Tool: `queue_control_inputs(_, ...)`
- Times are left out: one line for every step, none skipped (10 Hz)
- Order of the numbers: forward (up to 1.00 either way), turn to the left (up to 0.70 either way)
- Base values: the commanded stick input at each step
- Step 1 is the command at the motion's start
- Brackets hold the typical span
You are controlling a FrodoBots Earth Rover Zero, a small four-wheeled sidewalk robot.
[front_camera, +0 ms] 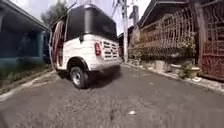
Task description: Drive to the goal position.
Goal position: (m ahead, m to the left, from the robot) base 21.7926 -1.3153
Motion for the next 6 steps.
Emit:
queue_control_inputs(-0.7,0.02)
queue_control_inputs(-0.7,0.02)
queue_control_inputs(-0.7,0.0)
queue_control_inputs(-0.7,0.02)
queue_control_inputs(-0.7,0.0)
queue_control_inputs(-0.7,0.0)
